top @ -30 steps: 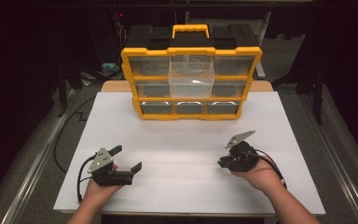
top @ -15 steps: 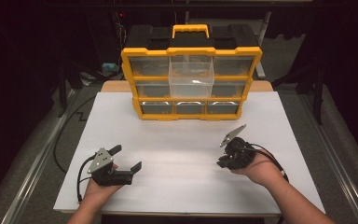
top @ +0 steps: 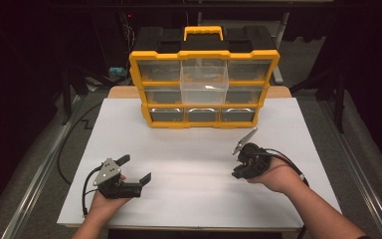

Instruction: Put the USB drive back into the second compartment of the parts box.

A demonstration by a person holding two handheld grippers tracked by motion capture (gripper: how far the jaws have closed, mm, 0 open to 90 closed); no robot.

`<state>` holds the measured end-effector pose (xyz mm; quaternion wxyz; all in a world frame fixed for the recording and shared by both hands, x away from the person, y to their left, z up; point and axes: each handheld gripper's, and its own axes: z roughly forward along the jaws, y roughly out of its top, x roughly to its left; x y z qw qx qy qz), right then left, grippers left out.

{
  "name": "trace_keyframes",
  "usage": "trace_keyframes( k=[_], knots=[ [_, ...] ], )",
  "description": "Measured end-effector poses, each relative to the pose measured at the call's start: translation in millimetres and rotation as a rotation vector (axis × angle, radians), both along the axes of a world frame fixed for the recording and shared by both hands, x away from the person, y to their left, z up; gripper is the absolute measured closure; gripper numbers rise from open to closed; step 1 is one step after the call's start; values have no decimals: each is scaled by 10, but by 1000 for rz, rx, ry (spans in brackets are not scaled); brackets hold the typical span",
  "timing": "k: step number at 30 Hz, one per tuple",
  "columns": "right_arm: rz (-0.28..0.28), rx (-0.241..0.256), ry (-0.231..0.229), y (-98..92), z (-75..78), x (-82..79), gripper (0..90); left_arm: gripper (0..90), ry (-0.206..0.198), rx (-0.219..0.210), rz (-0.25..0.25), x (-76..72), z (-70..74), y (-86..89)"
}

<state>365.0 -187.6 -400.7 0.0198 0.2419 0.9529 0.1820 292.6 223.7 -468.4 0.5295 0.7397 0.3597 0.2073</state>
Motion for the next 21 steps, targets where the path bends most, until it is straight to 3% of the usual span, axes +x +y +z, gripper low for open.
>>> trace_keyframes(
  k=[21],
  knots=[
    [34,-38,50,34,238,89,799,0,-9,-8,-1,0,2,13]
  ],
)
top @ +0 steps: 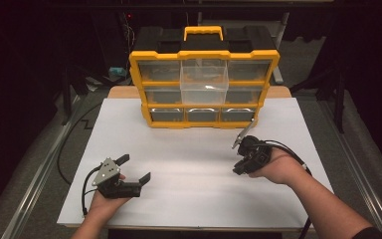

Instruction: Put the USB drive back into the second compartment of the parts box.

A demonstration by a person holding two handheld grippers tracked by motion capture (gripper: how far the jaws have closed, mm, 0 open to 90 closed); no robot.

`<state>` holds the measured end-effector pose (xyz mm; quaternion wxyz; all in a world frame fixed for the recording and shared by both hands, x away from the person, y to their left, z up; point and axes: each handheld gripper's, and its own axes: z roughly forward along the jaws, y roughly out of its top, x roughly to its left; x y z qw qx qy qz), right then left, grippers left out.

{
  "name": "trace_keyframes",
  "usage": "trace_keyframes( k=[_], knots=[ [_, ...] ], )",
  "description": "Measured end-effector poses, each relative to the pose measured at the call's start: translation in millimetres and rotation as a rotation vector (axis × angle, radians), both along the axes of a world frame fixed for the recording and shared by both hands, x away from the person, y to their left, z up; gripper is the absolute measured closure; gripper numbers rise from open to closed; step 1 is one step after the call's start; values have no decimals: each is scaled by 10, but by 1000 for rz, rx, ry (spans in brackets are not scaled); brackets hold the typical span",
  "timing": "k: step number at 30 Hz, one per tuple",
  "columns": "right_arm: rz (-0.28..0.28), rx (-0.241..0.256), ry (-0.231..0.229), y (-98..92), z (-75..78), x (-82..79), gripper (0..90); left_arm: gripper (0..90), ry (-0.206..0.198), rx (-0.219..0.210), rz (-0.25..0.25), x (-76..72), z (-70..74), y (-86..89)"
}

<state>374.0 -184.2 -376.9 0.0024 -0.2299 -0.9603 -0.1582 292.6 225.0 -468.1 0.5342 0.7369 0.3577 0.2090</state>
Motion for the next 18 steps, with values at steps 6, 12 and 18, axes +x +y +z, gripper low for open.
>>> trace_keyframes(
  k=[6,12,18],
  knots=[
    [15,-3,-2,10,87,17,799,1,1,4,-4,-4,1,3],
    [32,0,-7,27,222,35,799,1,-3,10,-7,-11,5,0],
    [41,2,-4,38,353,52,798,1,-1,11,-7,-9,6,8]
  ],
)
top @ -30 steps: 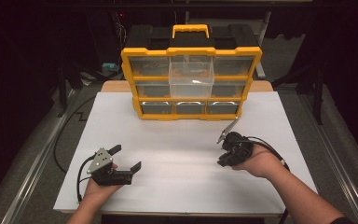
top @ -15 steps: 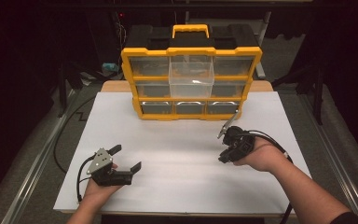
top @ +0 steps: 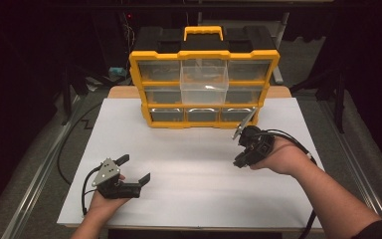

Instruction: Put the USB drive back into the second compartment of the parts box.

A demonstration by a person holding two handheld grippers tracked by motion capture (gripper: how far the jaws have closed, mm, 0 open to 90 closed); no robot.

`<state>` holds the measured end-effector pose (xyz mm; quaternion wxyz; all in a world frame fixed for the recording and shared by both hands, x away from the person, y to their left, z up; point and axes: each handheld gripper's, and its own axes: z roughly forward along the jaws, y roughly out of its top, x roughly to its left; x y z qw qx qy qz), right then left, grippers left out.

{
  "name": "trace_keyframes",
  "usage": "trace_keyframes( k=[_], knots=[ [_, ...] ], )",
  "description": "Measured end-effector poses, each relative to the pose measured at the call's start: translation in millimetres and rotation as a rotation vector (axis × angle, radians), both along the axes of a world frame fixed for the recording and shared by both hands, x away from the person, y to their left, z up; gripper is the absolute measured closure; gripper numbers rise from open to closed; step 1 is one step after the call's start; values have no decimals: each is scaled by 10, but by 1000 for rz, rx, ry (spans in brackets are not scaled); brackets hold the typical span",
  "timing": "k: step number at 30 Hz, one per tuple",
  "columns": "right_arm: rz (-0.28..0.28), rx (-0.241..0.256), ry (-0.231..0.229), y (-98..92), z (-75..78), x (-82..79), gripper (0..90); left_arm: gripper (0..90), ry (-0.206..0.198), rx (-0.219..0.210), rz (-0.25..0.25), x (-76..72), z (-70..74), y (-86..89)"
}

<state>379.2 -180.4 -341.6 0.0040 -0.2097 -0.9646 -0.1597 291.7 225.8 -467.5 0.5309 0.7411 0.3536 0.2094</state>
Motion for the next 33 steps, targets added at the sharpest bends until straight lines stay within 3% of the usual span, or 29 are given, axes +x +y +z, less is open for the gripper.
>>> trace_keyframes(
  k=[33],
  knots=[
    [50,-28,-27,95,502,80,798,1,3,8,-13,-18,3,-10]
  ],
)
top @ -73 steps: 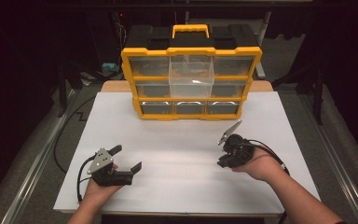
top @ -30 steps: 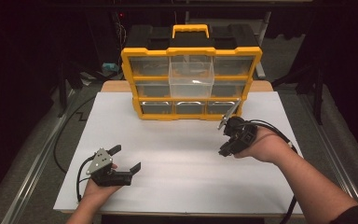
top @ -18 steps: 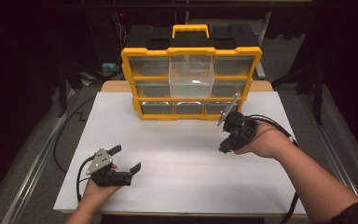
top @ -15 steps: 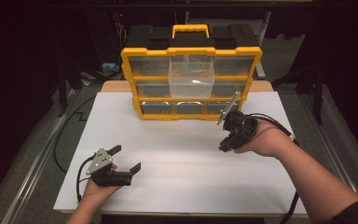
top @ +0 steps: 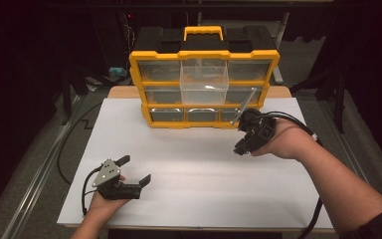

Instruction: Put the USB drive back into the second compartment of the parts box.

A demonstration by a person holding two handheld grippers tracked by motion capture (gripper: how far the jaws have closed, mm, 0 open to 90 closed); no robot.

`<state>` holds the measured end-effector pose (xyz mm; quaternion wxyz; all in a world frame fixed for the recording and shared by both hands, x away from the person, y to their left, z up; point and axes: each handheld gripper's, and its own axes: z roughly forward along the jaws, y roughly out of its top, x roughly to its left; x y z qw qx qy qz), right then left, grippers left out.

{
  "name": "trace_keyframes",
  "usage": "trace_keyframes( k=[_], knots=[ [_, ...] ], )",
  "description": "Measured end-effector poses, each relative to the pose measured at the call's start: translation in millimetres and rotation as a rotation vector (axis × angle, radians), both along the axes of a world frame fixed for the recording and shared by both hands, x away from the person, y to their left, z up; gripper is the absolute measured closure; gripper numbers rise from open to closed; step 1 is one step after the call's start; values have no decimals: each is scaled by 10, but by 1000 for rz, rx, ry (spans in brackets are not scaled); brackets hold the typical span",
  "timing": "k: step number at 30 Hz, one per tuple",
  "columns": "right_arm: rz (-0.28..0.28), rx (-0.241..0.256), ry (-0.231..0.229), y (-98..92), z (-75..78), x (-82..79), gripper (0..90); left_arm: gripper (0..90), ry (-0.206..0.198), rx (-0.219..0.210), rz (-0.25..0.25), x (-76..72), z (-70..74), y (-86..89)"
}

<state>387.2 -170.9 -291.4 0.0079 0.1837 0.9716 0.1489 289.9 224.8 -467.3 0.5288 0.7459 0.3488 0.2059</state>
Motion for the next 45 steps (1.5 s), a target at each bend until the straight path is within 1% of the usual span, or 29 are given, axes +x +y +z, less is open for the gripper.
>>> trace_keyframes(
  k=[6,9,10,16,21,26,32,45],
  knots=[
    [8,-4,-2,2,87,22,799,1,0,0,-1,-3,1,1],
    [2,-12,-7,3,135,39,798,1,-3,-1,-2,-5,4,2],
    [-3,-8,-4,2,151,46,798,1,-3,-1,-2,-5,4,3],
    [1,-14,-5,7,253,81,798,1,-4,-2,-2,-1,3,5],
    [4,-28,-10,12,339,95,798,1,-2,-5,0,-2,4,9],
    [14,-27,-11,9,417,107,798,1,-1,-4,-1,-3,5,12],
    [15,-23,-2,7,503,127,799,1,-3,-2,-5,-8,7,7],
    [16,-17,-13,19,712,176,799,2,-1,-2,-8,-4,3,13]
  ],
)
